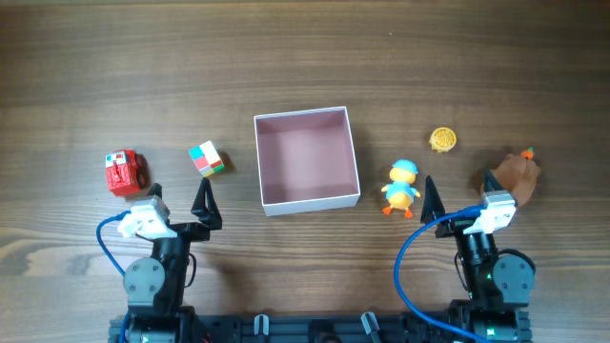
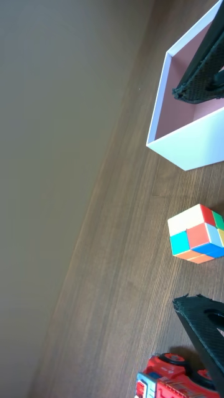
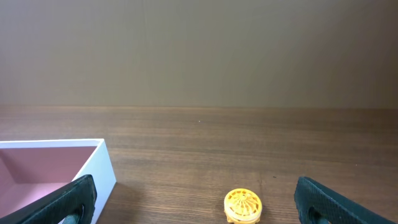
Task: Pack container
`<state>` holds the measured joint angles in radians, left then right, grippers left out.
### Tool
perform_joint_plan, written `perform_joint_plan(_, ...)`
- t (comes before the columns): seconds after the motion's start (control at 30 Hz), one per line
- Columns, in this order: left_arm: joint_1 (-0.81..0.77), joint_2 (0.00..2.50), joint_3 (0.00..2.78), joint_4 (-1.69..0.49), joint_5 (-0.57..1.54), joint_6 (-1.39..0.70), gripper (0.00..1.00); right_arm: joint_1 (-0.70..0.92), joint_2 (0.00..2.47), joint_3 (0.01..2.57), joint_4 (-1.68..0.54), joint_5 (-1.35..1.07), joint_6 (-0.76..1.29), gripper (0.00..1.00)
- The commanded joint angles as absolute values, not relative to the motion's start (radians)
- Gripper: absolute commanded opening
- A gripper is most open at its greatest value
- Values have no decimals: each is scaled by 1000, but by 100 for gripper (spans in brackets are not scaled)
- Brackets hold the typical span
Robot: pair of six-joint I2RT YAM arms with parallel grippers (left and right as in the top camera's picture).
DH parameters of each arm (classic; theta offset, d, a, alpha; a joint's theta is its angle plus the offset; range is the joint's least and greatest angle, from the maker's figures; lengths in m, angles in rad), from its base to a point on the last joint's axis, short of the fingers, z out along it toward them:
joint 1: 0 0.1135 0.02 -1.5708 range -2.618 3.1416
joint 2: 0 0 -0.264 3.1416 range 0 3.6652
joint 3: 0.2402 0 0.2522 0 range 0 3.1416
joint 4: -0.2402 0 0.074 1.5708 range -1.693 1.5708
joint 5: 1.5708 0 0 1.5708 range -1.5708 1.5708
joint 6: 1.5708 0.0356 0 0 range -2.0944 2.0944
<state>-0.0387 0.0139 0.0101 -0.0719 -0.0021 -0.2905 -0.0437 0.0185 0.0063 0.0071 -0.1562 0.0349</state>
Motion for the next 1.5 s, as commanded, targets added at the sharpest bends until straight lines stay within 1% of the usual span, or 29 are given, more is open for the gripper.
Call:
perform_joint_plan(0.0,-44,7,6,-75,9,-269,100,-39,20,6,17,-153,30,100)
perform_joint_plan(0.07,-44,7,6,-75,9,-269,100,-39,22,6,12,-159,49,100)
perform_joint_plan(0.1,-44,7,6,-74,9,-270,100,-39,23,5,13,-159,115,100)
perform_joint_plan(0.13,-43,7,6,-68,9,-270,100,-39,24,6,13,-179,139,100)
perform_joint_plan(0.23,-43,7,33,-113,10,-297,99,-39,25,36,-22,-227,172,100)
perform_joint_plan(0.33,-43,36,139,-211,-2,-296,100,-39,57,105,-72,-226,186,100)
perform_joint_plan(0.43,-43,136,286,-294,-53,-291,100,-39,146,198,-121,-226,186,100)
perform_joint_plan(0.53,-43,332,487,-422,-92,-258,100,-39,326,353,-197,-226,181,100)
perform_joint_plan(0.57,-38,464,611,-520,-113,-257,100,-39,445,450,-255,-227,166,100)
perform_joint_plan(0.63,-20,612,749,-641,-126,-257,100,-39,587,572,-352,-226,148,100)
perform_joint_plan(0.7,24,779,912,-795,-126,-258,100,-39,764,733,-514,-226,115,100)
perform_joint_plan(0.83,162,1047,1182,-1082,-125,-257,100,-39,1029,994,-826,-204,87,100)
perform_joint_plan(0.9,232,1153,1265,-1167,-125,-258,100,-39,1142,1075,-928,-205,54,100)
perform_joint_plan(1.03,315,1249,1267,-1108,-125,-258,100,-39,1224,1079,-968,-204,65,100)
perform_joint_plan(1.17,367,1387,1267,-1099,-125,-258,100,-39,1238,1079,-965,-203,78,100)
perform_joint_plan(1.3,376,1556,1267,-1044,-126,-249,100,-39,1238,1079,-964,-203,78,100)
perform_joint_plan(1.47,376,1717,1267,-964,-126,-162,100,-39,1238,1079,-956,-204,78,100)
